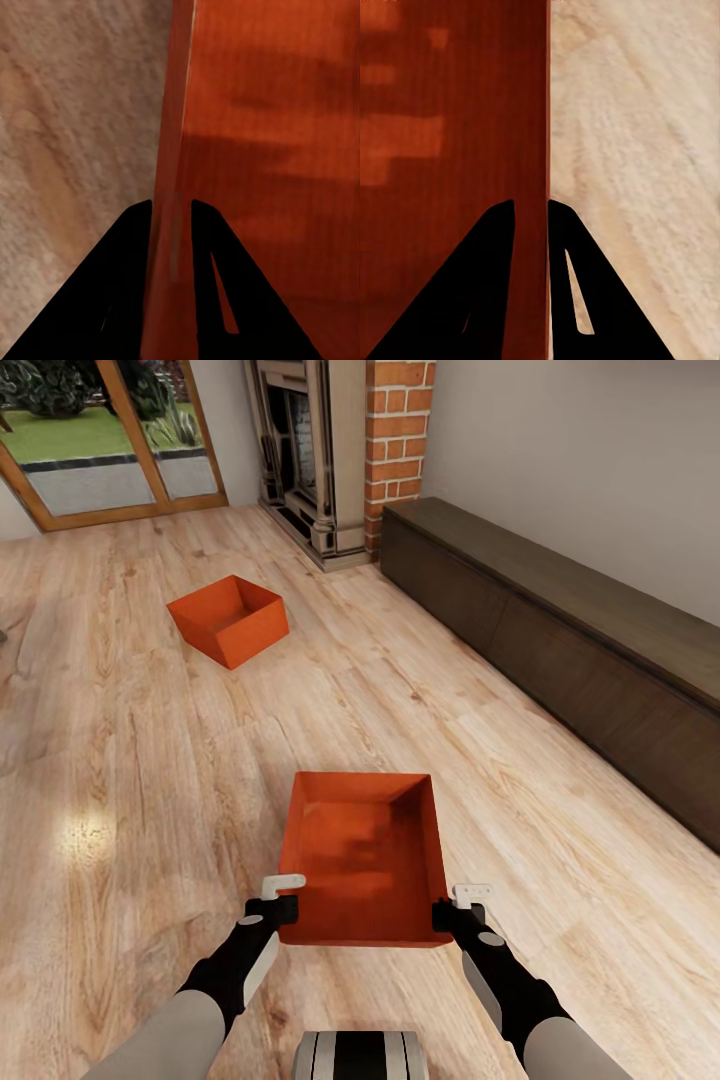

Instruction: Move the two storage containers from the living room to the garage. In the garage, place one container on the floor and stack the other container on top of it (either order is fine).

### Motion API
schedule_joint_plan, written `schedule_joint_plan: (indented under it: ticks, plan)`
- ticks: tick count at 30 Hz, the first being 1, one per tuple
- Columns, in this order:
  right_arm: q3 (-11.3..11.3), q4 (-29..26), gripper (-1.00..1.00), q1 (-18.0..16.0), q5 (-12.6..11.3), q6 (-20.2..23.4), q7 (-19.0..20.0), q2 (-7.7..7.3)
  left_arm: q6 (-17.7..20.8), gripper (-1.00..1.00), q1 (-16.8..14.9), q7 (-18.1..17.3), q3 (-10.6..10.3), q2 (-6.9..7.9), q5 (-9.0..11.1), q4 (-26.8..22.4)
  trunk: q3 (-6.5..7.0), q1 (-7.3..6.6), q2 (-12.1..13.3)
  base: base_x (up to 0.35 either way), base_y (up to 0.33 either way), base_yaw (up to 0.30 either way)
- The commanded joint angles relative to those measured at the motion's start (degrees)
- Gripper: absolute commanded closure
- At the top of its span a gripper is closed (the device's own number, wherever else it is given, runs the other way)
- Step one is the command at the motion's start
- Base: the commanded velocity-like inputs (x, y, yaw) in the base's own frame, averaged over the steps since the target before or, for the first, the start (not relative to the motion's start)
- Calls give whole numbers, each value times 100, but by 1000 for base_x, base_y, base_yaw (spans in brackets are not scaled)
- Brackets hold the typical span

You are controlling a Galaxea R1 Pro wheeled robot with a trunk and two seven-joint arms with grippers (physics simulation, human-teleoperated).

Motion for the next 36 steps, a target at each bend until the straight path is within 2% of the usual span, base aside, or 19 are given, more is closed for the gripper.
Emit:
schedule_joint_plan:
  ticks: [1, 36]
  plan:
    - [12, -9, 100, -1, -25, 28, -75, -8, 46, 100, 0, 84, 37, 5, -98, -18, -4, -1, -1, 0, 0, 0]
    - [18, -5, 100, -3, -20, 33, -84, -6, 11, 100, 0, 89, 54, 13, -89, -29, 625, -770, 1402, 0, 0, 0]
